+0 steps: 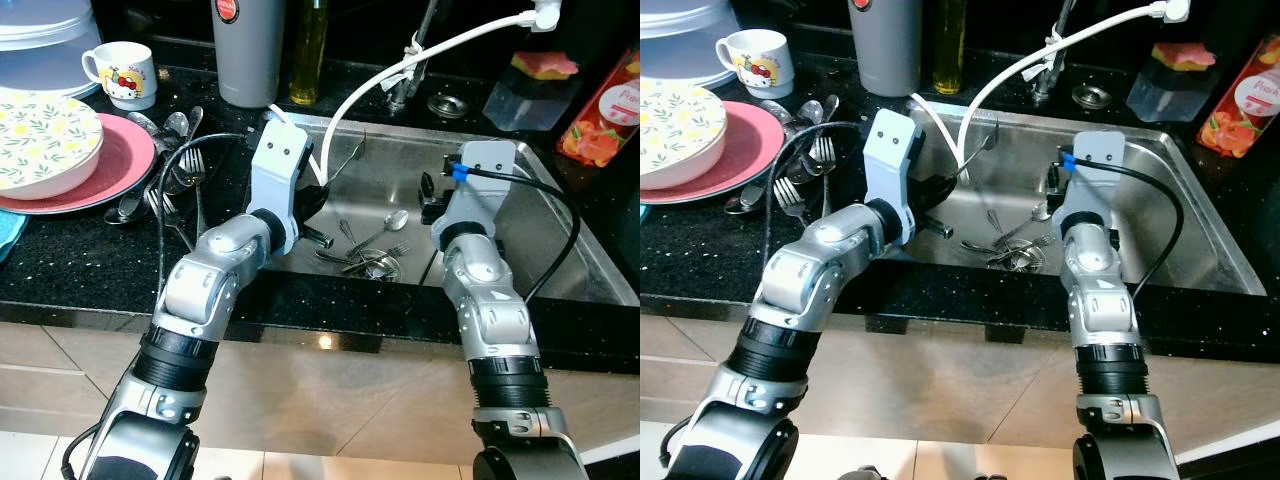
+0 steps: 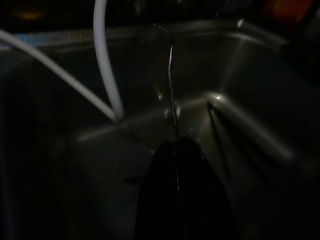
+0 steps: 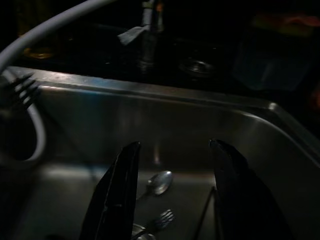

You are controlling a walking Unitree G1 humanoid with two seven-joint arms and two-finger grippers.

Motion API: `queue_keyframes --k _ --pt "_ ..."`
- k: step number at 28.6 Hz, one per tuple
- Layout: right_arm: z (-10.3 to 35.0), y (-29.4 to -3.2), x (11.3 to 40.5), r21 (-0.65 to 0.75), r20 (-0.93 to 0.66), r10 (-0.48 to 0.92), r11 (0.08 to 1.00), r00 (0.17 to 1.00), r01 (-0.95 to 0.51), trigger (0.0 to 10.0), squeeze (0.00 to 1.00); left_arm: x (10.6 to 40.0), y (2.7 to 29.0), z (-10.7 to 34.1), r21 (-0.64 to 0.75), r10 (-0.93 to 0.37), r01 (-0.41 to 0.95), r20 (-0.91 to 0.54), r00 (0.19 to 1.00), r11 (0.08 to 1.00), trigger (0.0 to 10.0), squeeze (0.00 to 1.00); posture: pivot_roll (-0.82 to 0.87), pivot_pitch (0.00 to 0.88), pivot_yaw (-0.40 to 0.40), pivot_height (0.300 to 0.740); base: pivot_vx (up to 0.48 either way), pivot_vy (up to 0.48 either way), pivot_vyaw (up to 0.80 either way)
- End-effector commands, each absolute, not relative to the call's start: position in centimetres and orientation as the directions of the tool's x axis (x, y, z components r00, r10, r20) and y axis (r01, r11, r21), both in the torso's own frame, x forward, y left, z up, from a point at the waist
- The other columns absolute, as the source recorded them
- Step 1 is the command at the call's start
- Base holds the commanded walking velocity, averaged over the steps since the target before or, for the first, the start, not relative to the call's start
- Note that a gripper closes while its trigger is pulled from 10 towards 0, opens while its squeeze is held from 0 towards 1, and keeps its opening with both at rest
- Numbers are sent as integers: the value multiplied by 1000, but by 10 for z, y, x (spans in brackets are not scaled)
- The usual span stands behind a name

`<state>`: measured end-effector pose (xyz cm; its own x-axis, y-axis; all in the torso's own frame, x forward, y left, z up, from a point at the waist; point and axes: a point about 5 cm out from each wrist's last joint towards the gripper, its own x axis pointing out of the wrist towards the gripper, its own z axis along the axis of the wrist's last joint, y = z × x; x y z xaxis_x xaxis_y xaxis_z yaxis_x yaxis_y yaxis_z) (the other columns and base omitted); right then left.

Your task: Kitchen organization

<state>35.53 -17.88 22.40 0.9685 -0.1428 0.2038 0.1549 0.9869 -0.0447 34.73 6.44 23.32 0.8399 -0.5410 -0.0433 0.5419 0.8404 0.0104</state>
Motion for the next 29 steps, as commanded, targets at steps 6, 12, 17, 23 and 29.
queue_keyframes --k 6,12,17,23,29 --pt "221 -177 359 -36 174 -145 988 974 153 10000 0 353 63 216 65 -476 484 -111 873 873 10000 0 225 79 -82 740 0 0 0" --pt "221 -179 358 -34 178 -148 987 973 157 10000 0 352 66 214 72 -457 464 -92 885 883 10000 0 230 54 -81 740 0 0 0" --pt "221 -176 359 -26 189 -144 988 971 151 10000 0 355 71 223 65 -438 439 -29 899 896 10000 0 240 27 -76 740 0 0 0" --pt "223 -174 360 -8 206 -130 991 970 134 10000 0 357 71 224 63 -426 426 -17 905 902 10000 59 249 8 -66 740 0 0 0" --pt "217 -177 357 36 196 -173 985 965 169 10000 0 356 77 226 95 -437 438 -31 899 894 10000 12 284 19 -14 740 0 0 0"
